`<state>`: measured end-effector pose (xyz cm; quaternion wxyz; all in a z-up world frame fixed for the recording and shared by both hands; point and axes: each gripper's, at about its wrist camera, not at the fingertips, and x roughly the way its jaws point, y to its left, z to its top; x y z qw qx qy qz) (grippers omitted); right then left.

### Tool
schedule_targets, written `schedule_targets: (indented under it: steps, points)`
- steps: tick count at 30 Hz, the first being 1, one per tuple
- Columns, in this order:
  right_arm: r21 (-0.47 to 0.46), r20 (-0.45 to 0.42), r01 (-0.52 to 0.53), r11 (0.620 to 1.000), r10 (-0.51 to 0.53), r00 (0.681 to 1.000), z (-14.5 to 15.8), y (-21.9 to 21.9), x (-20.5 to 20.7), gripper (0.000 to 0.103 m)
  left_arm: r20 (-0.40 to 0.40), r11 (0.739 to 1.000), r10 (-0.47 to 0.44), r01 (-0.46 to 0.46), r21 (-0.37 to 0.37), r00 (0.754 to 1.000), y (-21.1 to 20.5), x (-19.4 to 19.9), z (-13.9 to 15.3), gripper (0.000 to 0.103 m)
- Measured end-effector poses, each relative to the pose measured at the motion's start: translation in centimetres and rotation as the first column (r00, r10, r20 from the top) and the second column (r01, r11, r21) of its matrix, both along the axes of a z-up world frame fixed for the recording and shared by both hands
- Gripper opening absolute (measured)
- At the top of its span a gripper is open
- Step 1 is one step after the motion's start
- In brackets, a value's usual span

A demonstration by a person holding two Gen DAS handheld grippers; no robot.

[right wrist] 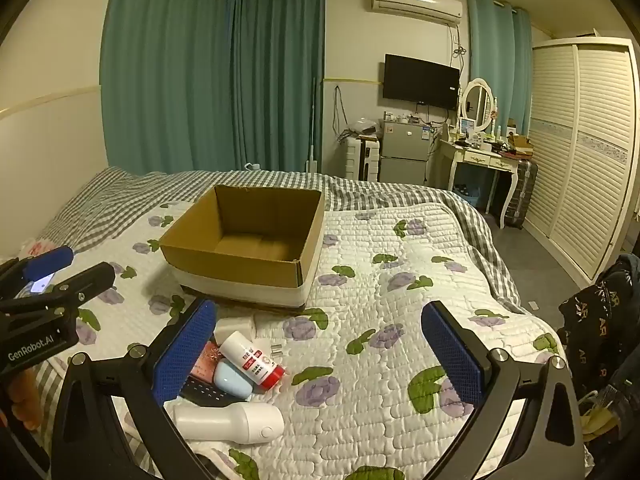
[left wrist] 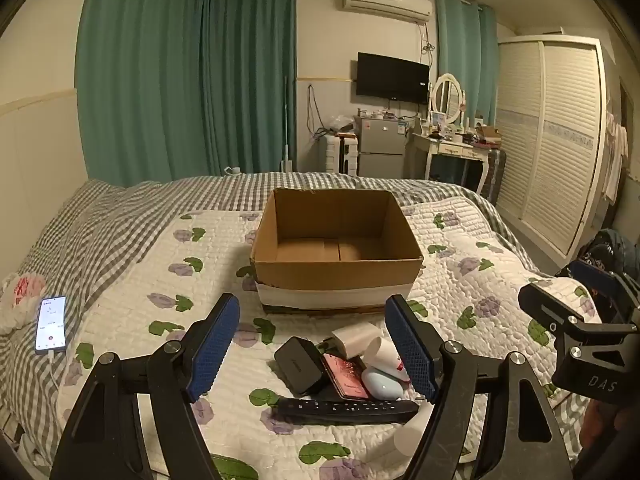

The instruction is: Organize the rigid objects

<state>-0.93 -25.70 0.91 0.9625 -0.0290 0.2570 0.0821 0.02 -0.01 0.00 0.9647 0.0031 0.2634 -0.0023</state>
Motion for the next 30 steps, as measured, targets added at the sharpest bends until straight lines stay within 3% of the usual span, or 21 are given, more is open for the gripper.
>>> schedule_targets:
  steps: [30]
  points:
    - [0.003, -0.038, -0.028, 1.000, 0.028, 0.999, -1.1, 0.2, 0.0, 0.103, -0.003, 1.000, 0.013, -0.013, -0.024, 1.000, 0.5, 0.0, -0.7, 0.078]
